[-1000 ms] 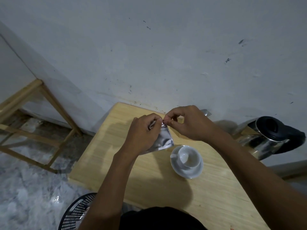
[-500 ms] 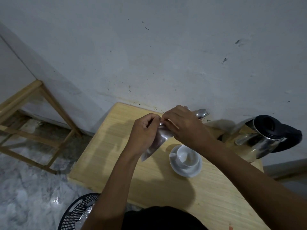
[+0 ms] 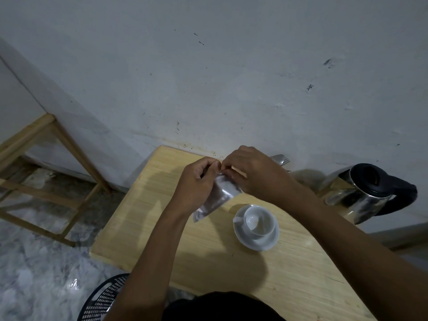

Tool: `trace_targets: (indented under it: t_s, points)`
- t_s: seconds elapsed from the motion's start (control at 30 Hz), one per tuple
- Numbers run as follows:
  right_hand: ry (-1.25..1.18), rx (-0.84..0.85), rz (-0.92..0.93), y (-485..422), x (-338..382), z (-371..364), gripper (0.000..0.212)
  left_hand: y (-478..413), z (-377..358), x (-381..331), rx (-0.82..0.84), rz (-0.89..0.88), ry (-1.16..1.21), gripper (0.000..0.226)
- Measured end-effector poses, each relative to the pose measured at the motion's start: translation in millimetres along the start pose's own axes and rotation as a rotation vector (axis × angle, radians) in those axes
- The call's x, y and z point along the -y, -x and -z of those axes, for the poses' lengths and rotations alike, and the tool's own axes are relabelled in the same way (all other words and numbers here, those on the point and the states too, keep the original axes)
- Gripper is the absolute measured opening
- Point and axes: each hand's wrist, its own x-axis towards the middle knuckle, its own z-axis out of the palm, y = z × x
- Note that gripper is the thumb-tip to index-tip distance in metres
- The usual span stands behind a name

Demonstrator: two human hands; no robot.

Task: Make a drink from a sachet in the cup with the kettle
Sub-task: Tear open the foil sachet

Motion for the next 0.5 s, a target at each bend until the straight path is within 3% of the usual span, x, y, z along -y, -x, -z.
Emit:
trace_targets:
  t_s: [0.17, 0.37, 0.5]
  points:
    - [0.050, -0.119, 0.059, 1, -2, -7, 0.008, -10, 10, -4, -0.007, 0.003, 0.004, 0.024]
    - [0.060, -0.174, 0.057, -2, -9, 4, 0.005, -9, 18, -9, 0.174, 0.068, 0.148, 0.022]
    - [0.079, -0.165, 0.065, -4, -10, 10, 0.012, -12, 21, -4, 0.250, 0.047, 0.067, 0.021]
